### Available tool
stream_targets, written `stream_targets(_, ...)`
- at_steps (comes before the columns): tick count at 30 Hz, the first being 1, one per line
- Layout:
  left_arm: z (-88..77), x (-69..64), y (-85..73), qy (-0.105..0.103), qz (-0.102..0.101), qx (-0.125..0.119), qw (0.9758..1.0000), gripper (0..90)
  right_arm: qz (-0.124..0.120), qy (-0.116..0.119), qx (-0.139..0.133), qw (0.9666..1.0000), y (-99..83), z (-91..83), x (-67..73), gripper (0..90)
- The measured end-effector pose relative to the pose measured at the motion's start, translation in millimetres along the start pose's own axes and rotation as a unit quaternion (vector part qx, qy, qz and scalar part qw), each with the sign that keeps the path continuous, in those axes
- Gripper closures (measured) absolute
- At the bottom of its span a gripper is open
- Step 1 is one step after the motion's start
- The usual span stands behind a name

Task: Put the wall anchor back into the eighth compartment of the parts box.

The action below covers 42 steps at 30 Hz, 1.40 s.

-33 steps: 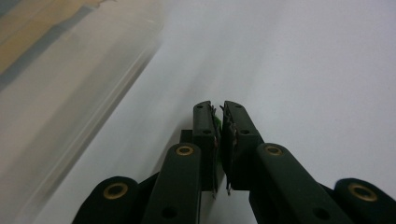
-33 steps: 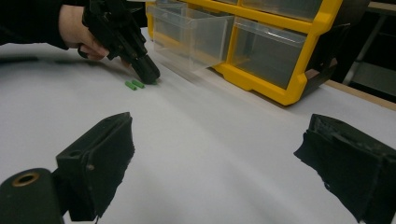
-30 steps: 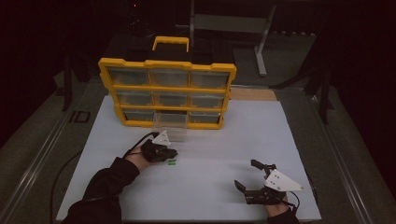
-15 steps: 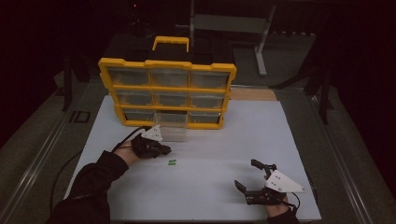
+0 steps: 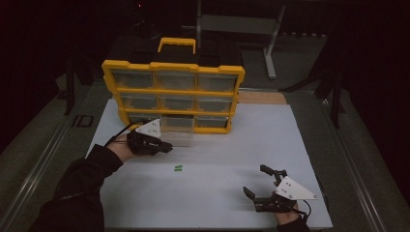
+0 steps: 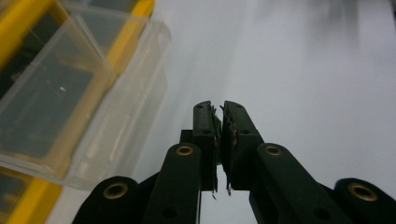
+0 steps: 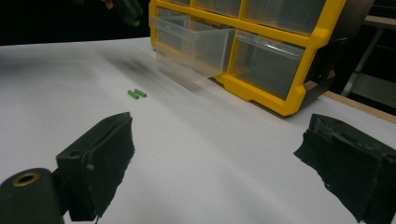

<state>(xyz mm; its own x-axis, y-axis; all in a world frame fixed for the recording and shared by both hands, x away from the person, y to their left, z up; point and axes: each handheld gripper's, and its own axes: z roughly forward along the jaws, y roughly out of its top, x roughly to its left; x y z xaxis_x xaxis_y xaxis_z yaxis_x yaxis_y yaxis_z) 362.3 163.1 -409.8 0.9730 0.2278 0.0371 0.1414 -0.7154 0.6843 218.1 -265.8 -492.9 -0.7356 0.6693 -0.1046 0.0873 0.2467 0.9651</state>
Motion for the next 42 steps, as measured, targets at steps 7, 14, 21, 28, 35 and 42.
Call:
stream_targets(7, -22.3, 9.8, 20.0, 0.011, 0.008, -0.023, 0.9996, 84.1, -0.001, 0.001, -0.001, 1.0, 0.0, 0.0, 0.0, 8.8)
stream_targets(14, -33.1, 23.7, 32.5, 0.021, -0.006, -0.042, 0.9989, 84.1, -0.001, 0.002, -0.001, 1.0, 0.0, 0.0, 0.0, 8.8)
stream_targets(21, -34.7, 35.8, 38.0, 0.028, -0.033, -0.072, 0.9965, 84.0, 0.0, 0.003, -0.001, 1.0, 0.0, -0.4, 0.1, 8.7)
stream_targets(28, -22.5, 48.0, 33.8, 0.039, -0.079, -0.078, 0.993, 83.9, 0.0, 0.005, -0.001, 1.0, -0.2, -0.5, -0.1, 8.7)
stream_targets(35, -6.5, 55.3, 28.5, 0.064, -0.118, -0.05, 0.9896, 83.9, 0.001, 0.005, -0.001, 1.0, -0.4, -0.5, -0.2, 8.8)
stream_targets(42, 4.2, 57.3, 27.3, 0.072, -0.134, -0.034, 0.9877, 83.8, 0.001, 0.006, 0.0, 1.0, -0.6, -0.6, -0.1, 8.7)
